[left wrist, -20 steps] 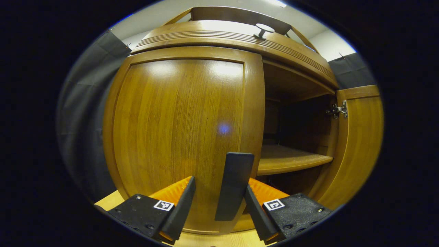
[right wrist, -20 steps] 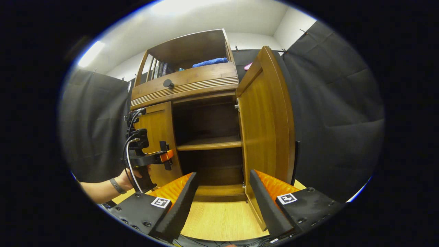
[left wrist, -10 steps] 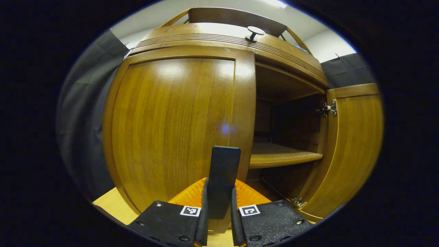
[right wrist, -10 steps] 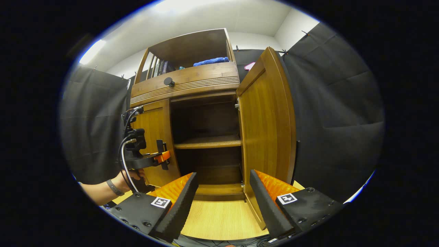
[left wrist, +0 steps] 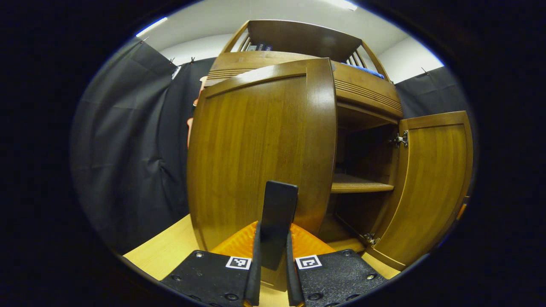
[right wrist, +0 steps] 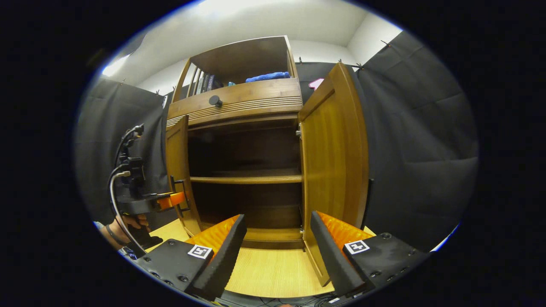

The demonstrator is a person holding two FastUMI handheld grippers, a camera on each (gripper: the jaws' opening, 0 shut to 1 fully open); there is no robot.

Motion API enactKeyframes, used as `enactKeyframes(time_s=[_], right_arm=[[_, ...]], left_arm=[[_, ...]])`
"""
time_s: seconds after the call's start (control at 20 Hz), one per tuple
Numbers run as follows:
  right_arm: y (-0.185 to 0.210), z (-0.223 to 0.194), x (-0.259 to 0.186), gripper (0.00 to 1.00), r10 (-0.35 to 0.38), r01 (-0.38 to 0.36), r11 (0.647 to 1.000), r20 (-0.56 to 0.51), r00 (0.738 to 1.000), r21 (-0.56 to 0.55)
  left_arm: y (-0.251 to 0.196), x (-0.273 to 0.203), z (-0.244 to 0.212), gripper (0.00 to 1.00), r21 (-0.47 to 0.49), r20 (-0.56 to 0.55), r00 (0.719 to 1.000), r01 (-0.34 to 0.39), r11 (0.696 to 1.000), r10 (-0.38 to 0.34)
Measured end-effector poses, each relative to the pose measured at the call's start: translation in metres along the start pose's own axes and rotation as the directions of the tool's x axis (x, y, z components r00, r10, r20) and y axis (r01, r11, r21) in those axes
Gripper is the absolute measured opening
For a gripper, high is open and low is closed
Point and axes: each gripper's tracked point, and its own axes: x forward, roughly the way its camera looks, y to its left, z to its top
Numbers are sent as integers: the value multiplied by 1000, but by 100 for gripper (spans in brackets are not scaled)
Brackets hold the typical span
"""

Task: Open the right door of the double-door shoe cabinet with the right hand, and open the left door with the left hand.

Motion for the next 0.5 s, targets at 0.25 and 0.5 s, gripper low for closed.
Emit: enactKeyframes(time_s=[0.25,0.5], right_arm=[[22,-8,18,93,89,-89,996,-26,996,-1],[39,-13,34,98,152,-152,988,-36,988,12]], left_arm=[[42,-41,4,24,-19,23,996,-89,996,89],[82,-73,11,23,-8,62,981,-186,983,186]])
